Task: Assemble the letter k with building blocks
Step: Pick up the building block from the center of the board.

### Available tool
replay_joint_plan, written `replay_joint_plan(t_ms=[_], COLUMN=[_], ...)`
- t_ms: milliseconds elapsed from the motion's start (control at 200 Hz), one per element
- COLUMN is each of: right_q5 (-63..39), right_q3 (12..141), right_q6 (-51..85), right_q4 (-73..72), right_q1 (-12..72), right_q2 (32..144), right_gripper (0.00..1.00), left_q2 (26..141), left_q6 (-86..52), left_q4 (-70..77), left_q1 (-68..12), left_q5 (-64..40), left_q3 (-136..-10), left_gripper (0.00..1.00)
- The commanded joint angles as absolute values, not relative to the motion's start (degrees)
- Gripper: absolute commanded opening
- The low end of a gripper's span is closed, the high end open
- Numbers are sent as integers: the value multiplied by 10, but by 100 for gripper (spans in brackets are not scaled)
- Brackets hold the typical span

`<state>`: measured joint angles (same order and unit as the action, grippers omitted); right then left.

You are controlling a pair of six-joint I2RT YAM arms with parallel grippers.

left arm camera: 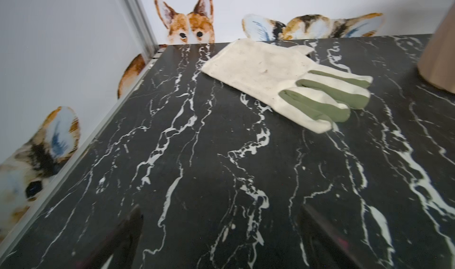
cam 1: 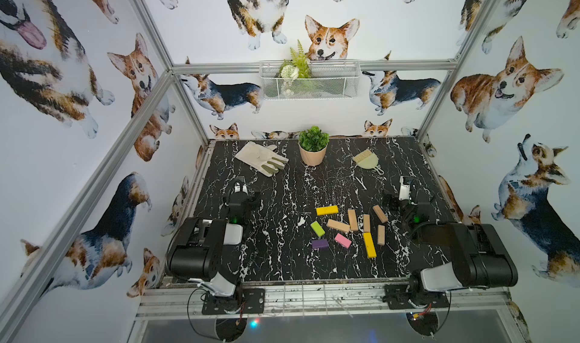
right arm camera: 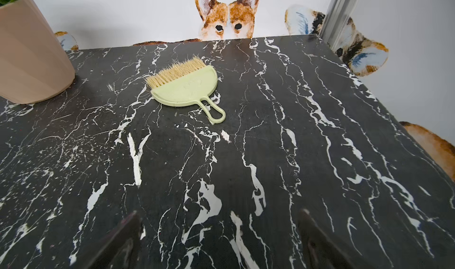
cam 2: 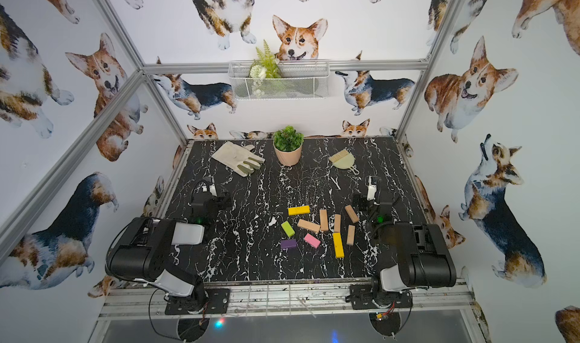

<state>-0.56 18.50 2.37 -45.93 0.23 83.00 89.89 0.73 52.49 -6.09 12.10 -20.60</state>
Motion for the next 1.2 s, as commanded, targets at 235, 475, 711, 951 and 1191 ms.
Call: replay_joint_plan(t_ms=[235,475,711,951,1191], right_q5=[74,74,76,75,73], right_q3=[185,185,186,186,185], right_q6=[54,54,54,54,53], right_q4=[-478,-477,-476,-476,-477], right_q1=[6,6,6,6,6], right_q2=[830,830,831,831,831], right_gripper=[99,100,100,99,100], left_q2=[897,899,899,900,900], left_q6=[26,9,9,9,9], left_q4=[544,531,531,530,529], left_q1=[-58,-57,-58,-57,-57], left_q5=[72,120,121,120,120], left_q3=[-211,-220,-219,-220,-221], left_gripper=[100,100,100,100,100])
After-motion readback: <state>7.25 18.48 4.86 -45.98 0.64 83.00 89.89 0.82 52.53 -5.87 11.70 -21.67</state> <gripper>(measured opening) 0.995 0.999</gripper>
